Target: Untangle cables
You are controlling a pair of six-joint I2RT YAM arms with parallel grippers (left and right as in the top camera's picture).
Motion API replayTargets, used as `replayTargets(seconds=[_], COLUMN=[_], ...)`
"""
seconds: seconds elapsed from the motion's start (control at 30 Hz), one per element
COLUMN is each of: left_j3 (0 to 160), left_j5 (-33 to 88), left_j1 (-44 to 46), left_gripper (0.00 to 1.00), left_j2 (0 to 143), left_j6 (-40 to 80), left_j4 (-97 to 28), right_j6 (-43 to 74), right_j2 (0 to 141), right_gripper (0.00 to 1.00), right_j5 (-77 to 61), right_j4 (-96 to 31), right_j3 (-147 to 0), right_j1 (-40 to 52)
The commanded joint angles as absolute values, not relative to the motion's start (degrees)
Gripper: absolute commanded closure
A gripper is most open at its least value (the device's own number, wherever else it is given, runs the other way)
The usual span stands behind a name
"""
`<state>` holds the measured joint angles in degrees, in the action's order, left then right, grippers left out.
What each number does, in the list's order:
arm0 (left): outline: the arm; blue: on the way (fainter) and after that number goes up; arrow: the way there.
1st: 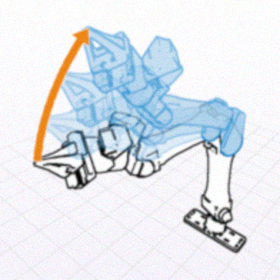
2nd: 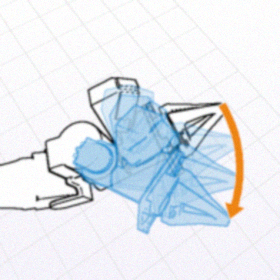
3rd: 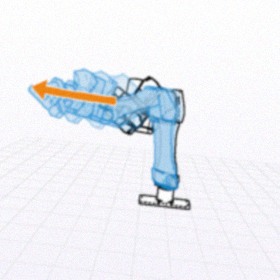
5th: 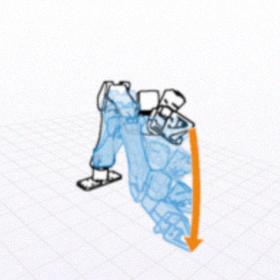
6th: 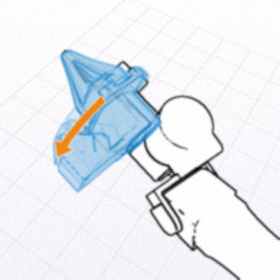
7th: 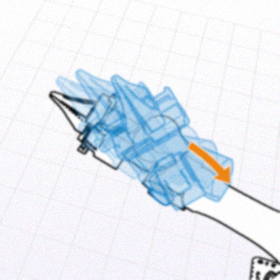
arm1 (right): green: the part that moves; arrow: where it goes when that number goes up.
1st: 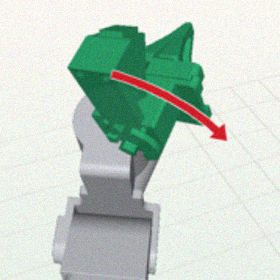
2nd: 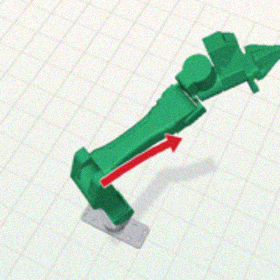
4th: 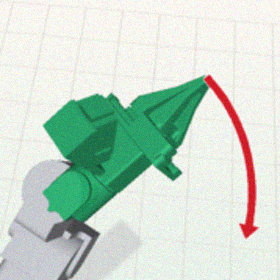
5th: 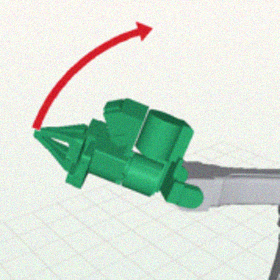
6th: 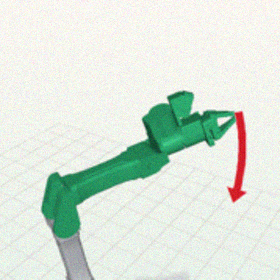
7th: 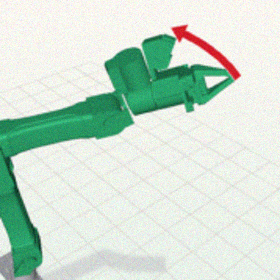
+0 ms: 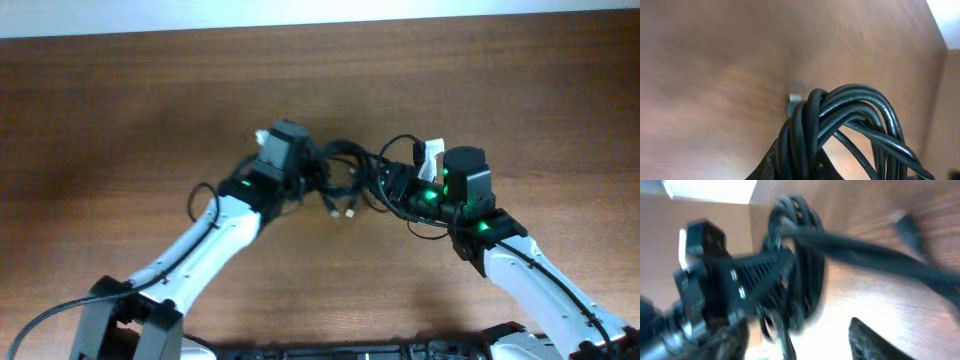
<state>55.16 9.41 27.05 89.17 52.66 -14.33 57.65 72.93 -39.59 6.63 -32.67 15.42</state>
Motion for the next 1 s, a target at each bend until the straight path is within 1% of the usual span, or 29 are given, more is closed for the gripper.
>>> replayTargets(seconds=[0.0, 0.1, 0.13, 0.2, 0.27, 0.4, 0.47, 0.53, 0.6, 0.63, 0.73, 0.77, 0.87, 0.97], left_j3=[56.03, 56.03, 56.03, 56.03, 56.03, 56.05, 56.05, 56.05, 56.05, 56.05, 56.05, 56.05, 56.05, 56.05], left_j5=[7.68, 7.75, 7.90, 10.63, 12.88, 12.88, 12.84, 12.51, 10.72, 9.08, 7.22, 7.25, 7.27, 8.23], left_j1=[22.61, 19.88, 19.57, 19.44, 19.44, 19.44, 19.44, 19.44, 19.44, 19.44, 19.49, 19.49, 19.49, 19.49], left_gripper=[1.00, 1.00, 1.00, 1.00, 1.00, 1.00, 1.00, 1.00, 1.00, 1.00, 1.00, 1.00, 1.00, 1.00], left_j2=[87.68, 85.54, 85.12, 83.48, 82.61, 82.24, 82.24, 82.26, 82.26, 82.26, 82.26, 82.26, 82.26, 82.26], left_j6=[30.98, 22.20, 20.86, 12.53, 6.50, 4.43, 5.17, 8.29, 15.29, 21.06, 42.00, 45.91, 49.76, 53.36], left_j4=[-15.38, -18.52, -19.03, -20.32, -21.21, -21.54, -21.34, -21.06, -20.27, -19.99, -19.90, -19.81, -19.86, -20.60], right_j6=[40.82, 33.54, 32.75, 32.60, 27.75, 24.23, 24.38, 26.81, 31.97, 35.38, 41.32, 41.45, 42.57, 49.04], right_j2=[72.40, 72.42, 72.40, 72.42, 72.42, 72.42, 72.42, 72.40, 72.40, 72.40, 72.42, 72.42, 72.42, 72.47], right_gripper=[0.27, 0.21, 0.21, 0.21, 0.22, 0.22, 0.26, 0.30, 0.34, 0.39, 0.39, 0.39, 0.39, 0.40], right_j5=[-44.14, -44.42, -44.42, -43.97, -43.92, -43.99, -44.47, -44.99, -46.15, -46.13, -43.75, -41.87, -34.41, -27.05], right_j4=[4.19, 1.15, 1.04, 2.15, 4.54, 6.44, 6.44, 6.46, 6.46, 6.46, 6.96, 7.05, 7.33, 7.77], right_j3=[-32.91, -32.91, -32.91, -32.91, -32.91, -32.91, -32.91, -32.91, -32.91, -32.91, -32.91, -32.91, -32.91, -32.91], right_j1=[15.35, 15.35, 15.38, 15.38, 15.38, 15.38, 15.70, 16.67, 18.55, 20.25, 25.45, 27.00, 30.33, 31.83])
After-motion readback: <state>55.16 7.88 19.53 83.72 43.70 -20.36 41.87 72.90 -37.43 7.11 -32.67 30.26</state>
